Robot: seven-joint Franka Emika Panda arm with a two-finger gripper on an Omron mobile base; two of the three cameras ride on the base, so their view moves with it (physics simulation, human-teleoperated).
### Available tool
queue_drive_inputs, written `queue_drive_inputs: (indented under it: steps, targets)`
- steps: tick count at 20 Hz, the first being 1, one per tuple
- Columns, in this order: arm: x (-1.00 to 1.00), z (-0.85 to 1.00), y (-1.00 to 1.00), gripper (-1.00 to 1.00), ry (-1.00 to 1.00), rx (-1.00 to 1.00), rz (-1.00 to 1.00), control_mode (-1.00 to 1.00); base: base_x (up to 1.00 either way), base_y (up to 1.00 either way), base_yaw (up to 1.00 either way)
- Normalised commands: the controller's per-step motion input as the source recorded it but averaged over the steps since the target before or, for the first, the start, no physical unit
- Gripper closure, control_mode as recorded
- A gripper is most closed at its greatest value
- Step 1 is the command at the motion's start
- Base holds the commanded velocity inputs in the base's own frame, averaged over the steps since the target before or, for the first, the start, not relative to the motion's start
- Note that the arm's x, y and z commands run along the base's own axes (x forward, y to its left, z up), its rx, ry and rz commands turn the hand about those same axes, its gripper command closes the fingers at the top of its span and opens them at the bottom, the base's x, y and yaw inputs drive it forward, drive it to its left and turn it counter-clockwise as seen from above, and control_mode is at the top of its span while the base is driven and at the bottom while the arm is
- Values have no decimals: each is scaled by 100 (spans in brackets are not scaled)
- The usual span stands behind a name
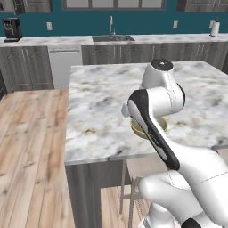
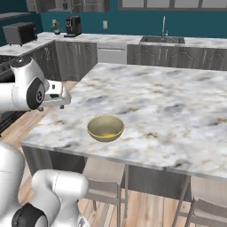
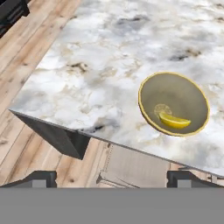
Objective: There is a bowl on the dining counter. Grab a lemon wedge from the fridge and place it in the bowl. Then get the liquor bottle and glass cup from the cabinet and place them next to the bowl.
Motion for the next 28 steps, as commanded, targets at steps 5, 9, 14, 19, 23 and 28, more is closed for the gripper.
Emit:
queue_drive_inputs:
  steps: [5,9,14,19,23,28]
  targets:
    - [-86,30,0,-100,-17,9,0,-100,0,0,0]
    - [-75,27,0,-100,-19,11,0,-100,0,0,0]
    - [-61,26,4,-100,-7,8,1,-100,0,0,0]
    - [0,0,0,-100,0,0,0,100,-49,51,4]
    - [0,0,0,-100,0,0,0,100,-21,100,1]
    - [0,0,0,-100,0,0,0,100,-3,100,0]
